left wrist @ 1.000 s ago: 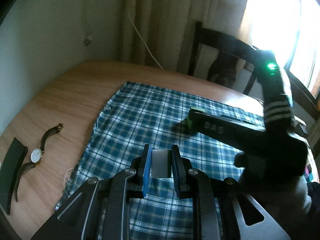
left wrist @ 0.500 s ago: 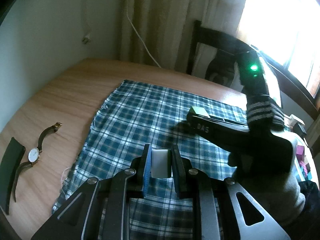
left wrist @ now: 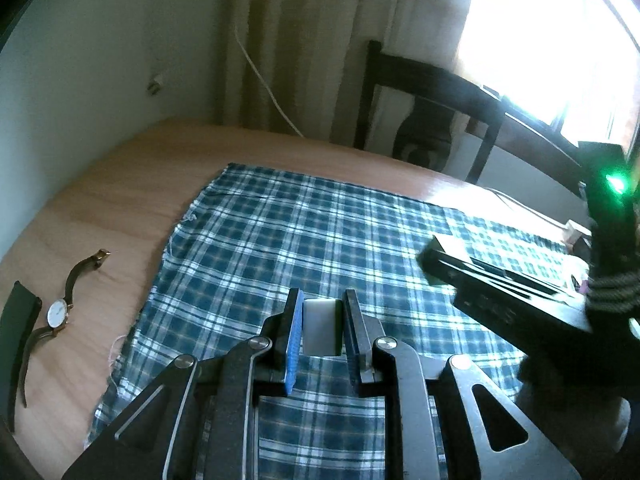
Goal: Organize rigid objects
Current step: 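Grasp the green cube with the right tool, then carry the green cube into the bowl and open the right tool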
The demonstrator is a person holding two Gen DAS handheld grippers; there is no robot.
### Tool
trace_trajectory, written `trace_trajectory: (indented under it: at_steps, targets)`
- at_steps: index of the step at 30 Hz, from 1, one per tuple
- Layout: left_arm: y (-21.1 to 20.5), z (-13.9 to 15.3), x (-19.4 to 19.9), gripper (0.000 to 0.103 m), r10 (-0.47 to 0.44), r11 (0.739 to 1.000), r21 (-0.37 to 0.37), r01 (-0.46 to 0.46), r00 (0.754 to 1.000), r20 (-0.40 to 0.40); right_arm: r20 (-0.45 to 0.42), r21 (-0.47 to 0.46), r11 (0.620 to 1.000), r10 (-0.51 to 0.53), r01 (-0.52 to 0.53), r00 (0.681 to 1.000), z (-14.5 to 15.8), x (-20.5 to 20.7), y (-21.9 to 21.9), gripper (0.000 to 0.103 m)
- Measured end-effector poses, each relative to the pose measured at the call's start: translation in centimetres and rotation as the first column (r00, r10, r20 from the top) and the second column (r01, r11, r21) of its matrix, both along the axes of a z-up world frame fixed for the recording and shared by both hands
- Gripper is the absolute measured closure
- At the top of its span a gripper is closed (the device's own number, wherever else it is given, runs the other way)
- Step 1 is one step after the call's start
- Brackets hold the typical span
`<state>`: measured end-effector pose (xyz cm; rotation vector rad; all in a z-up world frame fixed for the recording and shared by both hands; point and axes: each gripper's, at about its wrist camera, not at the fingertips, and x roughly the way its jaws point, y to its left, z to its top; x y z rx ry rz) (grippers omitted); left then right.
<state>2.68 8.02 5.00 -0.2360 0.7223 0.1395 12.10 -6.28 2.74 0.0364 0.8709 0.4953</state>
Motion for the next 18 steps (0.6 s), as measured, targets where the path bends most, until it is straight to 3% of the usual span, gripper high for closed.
trace_trajectory:
  at_steps: [18]
  targets:
    - [-2.6, -1.0, 0.8, 0.083, -0.051, 0.997, 0.059, 0.053, 0.998, -0.03, 0.032, 0.068, 0.974, -0.218, 0.216, 0.975, 1.5, -3.3, -10.7, 0.072]
